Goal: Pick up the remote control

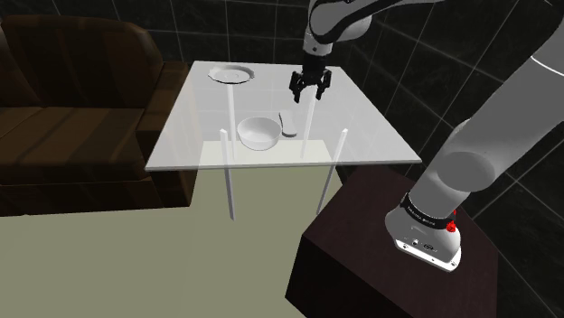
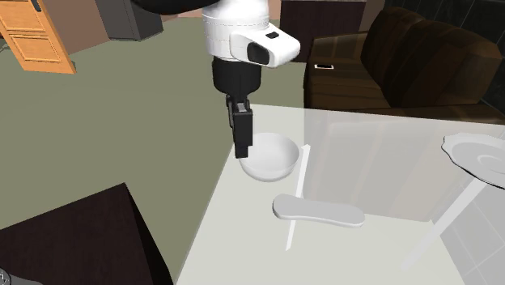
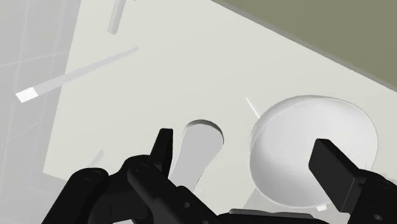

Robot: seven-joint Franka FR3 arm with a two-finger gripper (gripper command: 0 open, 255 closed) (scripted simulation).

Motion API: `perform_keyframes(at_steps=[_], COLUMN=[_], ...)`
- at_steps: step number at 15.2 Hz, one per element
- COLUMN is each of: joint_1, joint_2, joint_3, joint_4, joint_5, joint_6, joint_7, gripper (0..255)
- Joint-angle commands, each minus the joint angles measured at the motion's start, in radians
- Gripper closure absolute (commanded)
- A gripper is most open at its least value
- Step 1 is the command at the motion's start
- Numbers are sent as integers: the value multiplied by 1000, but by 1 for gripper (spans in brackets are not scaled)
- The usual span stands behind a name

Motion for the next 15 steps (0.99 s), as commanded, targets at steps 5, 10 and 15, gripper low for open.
perform_keyframes(at_steps=[5, 10, 15], joint_1=[-22, -42, -67], joint_2=[221, 406, 590], joint_3=[-21, -37, -50], joint_4=[115, 242, 396], joint_5=[11, 31, 55], joint_6=[110, 169, 200], joint_7=[33, 54, 75], gripper=[0, 0, 0])
